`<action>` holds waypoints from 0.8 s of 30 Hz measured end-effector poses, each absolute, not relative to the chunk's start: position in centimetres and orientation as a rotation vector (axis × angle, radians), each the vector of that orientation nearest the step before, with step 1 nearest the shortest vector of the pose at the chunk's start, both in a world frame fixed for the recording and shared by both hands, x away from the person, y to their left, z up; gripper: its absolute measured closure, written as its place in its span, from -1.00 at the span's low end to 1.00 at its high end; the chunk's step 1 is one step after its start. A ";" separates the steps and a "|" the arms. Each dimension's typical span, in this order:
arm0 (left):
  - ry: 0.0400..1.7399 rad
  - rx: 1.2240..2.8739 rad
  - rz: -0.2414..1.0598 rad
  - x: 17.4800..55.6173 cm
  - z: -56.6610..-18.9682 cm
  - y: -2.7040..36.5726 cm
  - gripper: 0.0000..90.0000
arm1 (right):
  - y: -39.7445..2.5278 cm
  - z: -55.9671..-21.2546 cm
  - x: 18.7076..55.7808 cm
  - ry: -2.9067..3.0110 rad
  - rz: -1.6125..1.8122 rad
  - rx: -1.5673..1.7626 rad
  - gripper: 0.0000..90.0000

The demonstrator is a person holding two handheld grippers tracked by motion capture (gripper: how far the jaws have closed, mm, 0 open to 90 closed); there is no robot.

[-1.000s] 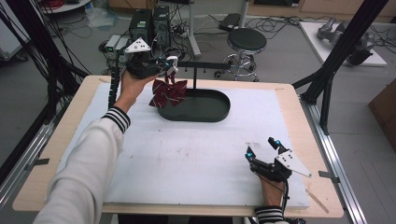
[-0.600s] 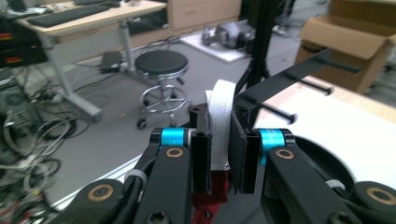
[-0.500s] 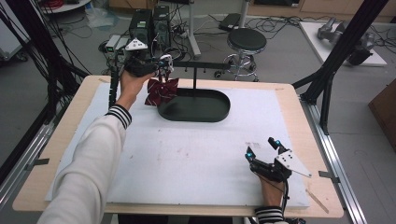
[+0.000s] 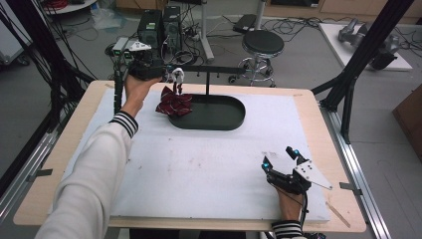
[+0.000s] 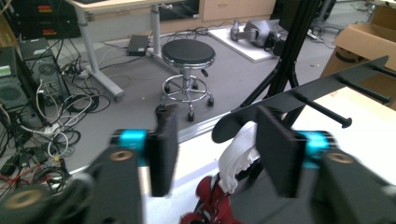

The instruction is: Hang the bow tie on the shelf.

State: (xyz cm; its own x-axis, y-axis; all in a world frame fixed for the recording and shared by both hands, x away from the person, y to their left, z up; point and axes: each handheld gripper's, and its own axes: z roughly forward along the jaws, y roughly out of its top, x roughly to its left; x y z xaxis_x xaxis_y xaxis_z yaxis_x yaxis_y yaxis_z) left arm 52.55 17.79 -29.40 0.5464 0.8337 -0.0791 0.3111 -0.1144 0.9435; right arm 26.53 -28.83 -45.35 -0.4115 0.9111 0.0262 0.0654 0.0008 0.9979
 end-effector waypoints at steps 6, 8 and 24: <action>0.864 1.619 0.596 50.4 -29.6 19.8 -0.60 | -28.8 -45.3 26.5 1.566 1.496 1.030 -0.78; 0.824 1.603 0.594 49.1 -29.8 20.7 -0.61 | -28.8 -45.3 26.5 1.565 1.493 1.030 -0.78; 0.672 1.518 0.618 34.0 -37.1 27.7 -0.64 | -28.7 -45.3 26.5 1.562 1.484 1.023 -0.78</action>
State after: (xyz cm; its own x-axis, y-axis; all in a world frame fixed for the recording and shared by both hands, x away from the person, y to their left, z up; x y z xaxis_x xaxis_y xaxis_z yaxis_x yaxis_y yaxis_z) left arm 34.04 27.67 -37.14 0.6817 0.7315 -0.0133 0.0478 -0.0264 0.9985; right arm 26.48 -28.74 -45.35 -0.4096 0.9122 0.0115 0.0584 0.0136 0.9982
